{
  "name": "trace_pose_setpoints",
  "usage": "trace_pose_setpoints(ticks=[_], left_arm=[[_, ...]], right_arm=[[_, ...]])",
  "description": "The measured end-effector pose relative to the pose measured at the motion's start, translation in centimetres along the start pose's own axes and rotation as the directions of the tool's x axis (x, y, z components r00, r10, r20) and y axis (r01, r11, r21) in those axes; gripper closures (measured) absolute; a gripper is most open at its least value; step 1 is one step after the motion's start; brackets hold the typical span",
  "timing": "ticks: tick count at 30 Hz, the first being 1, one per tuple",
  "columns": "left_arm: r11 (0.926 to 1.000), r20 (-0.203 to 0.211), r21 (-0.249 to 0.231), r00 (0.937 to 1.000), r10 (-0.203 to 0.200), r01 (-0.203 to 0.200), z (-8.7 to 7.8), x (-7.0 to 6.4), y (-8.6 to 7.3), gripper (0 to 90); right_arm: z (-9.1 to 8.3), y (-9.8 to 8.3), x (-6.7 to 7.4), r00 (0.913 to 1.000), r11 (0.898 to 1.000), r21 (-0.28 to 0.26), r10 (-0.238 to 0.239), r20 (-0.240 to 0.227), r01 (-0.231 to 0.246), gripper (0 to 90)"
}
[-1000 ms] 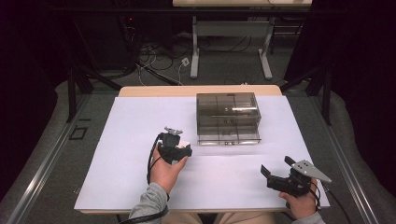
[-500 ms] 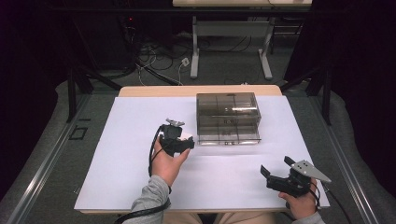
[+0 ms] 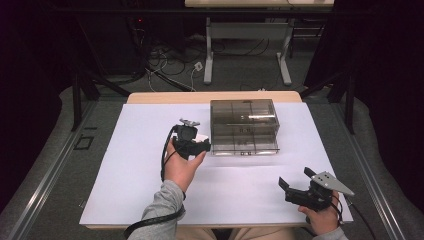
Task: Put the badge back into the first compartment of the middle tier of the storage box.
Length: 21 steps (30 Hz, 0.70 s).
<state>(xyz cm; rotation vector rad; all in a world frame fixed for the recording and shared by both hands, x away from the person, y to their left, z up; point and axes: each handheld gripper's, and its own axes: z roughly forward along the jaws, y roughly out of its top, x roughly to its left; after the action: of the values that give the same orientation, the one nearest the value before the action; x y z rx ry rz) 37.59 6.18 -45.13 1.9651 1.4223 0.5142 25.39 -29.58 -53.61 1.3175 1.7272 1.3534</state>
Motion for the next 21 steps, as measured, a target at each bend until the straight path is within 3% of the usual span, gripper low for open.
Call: trace_pose_setpoints(ticks=[21], left_arm=[[0.9998,0.036,0.020,0.9993,-0.010,0.009,0.9,-1.1,1.5,33.6]], right_arm=[[-0.1,0.0,0.0,1.0000,1.000,0.010,-0.008,0.000,0.008,0.0]])
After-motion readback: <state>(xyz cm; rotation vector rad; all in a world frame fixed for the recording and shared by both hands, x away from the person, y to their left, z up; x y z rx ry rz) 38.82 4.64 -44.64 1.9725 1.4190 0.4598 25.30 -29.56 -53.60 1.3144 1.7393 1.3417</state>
